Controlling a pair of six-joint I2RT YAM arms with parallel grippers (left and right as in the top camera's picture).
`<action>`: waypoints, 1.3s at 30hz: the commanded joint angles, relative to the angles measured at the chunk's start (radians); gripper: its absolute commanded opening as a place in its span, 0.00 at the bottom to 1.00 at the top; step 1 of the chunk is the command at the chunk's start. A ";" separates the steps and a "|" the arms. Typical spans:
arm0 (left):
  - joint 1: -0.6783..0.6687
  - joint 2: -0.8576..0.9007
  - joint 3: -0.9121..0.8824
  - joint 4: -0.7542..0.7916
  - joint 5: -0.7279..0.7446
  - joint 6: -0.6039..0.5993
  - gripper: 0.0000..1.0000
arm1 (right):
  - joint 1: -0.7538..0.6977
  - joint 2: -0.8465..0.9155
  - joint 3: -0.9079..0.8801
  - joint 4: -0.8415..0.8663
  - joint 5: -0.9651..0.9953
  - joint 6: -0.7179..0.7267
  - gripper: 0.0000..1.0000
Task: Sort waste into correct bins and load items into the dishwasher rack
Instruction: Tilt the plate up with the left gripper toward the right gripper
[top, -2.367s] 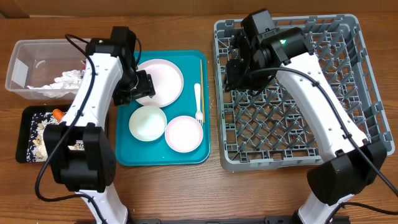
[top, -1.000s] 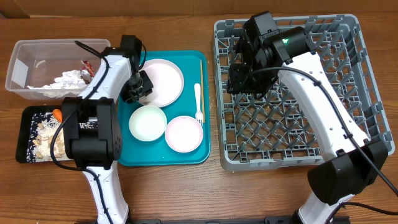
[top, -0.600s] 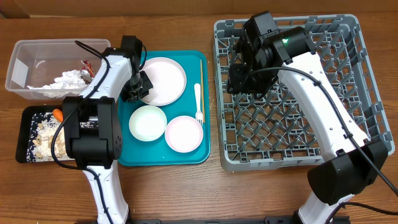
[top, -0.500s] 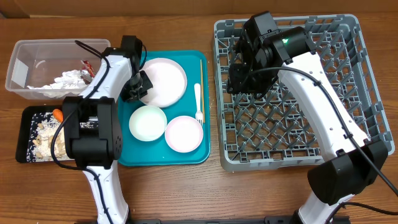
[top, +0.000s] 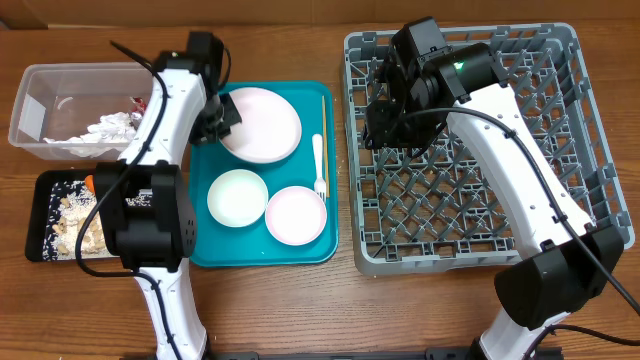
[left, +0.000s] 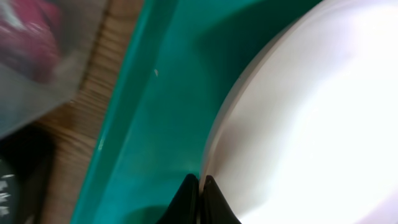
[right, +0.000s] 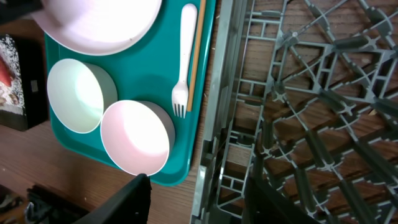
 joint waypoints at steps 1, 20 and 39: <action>0.004 0.013 0.108 -0.051 -0.024 0.037 0.04 | -0.003 -0.012 0.020 0.007 0.006 -0.003 0.53; 0.002 -0.059 0.385 -0.273 0.336 0.239 0.04 | -0.003 -0.012 0.020 0.135 -0.046 0.011 0.63; -0.085 -0.139 0.384 -0.382 0.383 0.299 0.04 | -0.002 -0.008 -0.022 0.321 -0.012 0.023 0.61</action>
